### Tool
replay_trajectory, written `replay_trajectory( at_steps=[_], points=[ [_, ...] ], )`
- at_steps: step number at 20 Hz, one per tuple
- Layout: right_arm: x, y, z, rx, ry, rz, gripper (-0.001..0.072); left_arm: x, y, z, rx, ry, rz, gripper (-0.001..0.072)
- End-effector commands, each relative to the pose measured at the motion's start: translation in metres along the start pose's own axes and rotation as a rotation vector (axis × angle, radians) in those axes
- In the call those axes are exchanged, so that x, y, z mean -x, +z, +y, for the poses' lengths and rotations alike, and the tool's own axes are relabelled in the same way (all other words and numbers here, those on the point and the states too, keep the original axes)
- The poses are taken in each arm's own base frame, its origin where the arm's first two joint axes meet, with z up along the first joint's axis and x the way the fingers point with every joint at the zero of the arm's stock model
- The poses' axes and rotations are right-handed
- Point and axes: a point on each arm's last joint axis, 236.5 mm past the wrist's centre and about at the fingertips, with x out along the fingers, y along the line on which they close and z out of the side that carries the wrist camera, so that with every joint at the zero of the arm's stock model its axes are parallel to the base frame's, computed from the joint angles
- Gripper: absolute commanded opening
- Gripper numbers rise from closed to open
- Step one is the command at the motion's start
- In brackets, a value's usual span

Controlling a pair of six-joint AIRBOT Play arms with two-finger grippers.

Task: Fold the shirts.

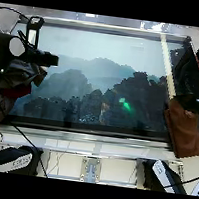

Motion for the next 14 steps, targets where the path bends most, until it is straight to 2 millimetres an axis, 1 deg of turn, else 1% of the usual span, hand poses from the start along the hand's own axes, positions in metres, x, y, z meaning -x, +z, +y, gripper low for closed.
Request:
replay_trajectory(
  at_steps=[1,2,3,5,14],
  points=[
    [-0.043,-0.028,0.043,0.333,-0.017,0.131,0.0011,0.0,-0.008,-0.007,0.012,-0.029,0.033,0.0011],
    [-0.048,-0.035,0.051,0.375,-0.011,0.155,0.0011,0.001,-0.02,-0.01,0.021,-0.04,0.085,0.0012],
    [-0.051,-0.041,0.053,0.409,-0.015,0.181,0.0011,0.002,-0.031,-0.014,0.026,-0.055,0.131,0.0011],
    [-0.052,-0.045,0.05,0.439,-0.034,0.202,0.0011,0.004,-0.042,-0.015,0.025,-0.059,0.177,0.0011],
    [-0.052,-0.045,0.051,0.438,-0.033,0.201,0.0011,0.004,-0.042,-0.015,0.025,-0.059,0.178,0.0011]
  ],
)
